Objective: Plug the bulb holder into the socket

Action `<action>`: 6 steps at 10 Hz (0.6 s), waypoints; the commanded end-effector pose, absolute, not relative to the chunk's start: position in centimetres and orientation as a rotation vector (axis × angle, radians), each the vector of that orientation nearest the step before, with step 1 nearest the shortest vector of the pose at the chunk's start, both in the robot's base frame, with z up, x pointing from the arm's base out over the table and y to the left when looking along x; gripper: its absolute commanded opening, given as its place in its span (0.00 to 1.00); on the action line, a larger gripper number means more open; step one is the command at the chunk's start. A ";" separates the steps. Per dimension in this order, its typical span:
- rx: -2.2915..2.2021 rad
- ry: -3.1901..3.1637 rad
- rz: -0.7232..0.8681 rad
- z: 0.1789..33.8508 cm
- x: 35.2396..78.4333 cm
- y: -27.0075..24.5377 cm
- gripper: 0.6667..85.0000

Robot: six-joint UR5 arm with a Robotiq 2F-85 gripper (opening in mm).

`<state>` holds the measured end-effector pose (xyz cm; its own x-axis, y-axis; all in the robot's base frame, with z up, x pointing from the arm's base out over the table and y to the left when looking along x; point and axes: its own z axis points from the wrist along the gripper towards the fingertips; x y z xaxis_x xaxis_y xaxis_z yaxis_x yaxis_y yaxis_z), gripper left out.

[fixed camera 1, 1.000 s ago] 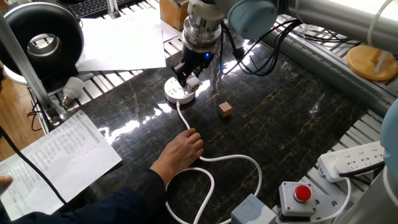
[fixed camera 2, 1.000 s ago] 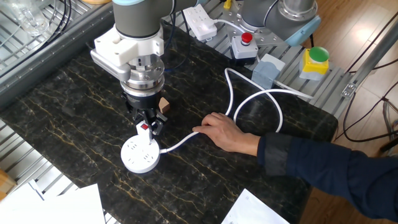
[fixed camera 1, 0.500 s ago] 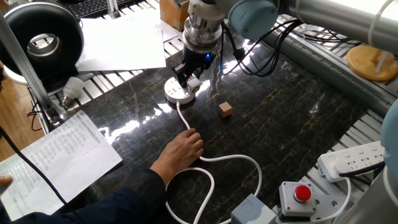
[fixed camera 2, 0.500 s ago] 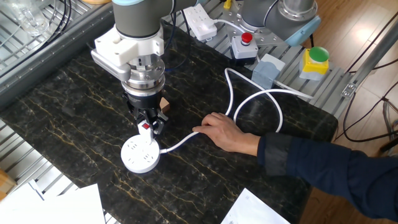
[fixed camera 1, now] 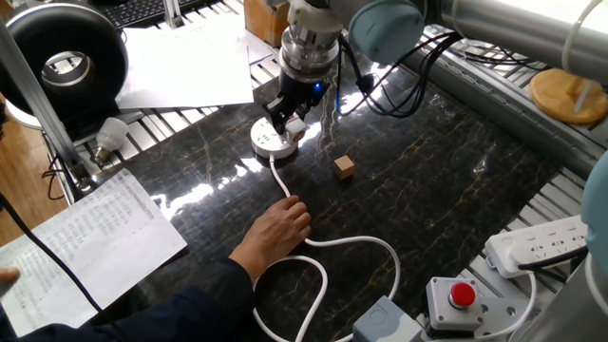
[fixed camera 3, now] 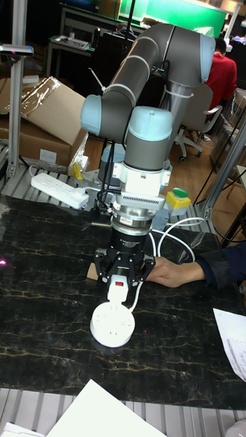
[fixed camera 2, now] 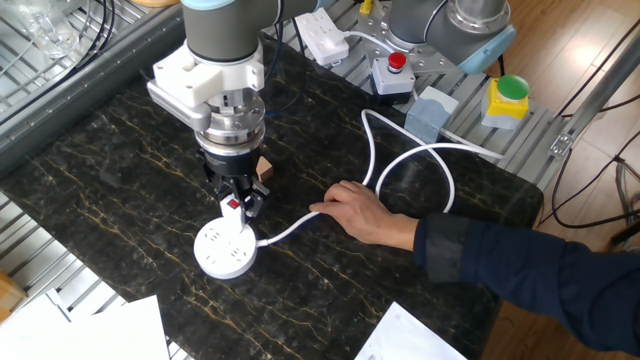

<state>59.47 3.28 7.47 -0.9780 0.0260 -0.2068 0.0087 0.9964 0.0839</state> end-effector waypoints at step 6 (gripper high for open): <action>0.016 2.920 0.161 6.7 59.8 3.8 0.01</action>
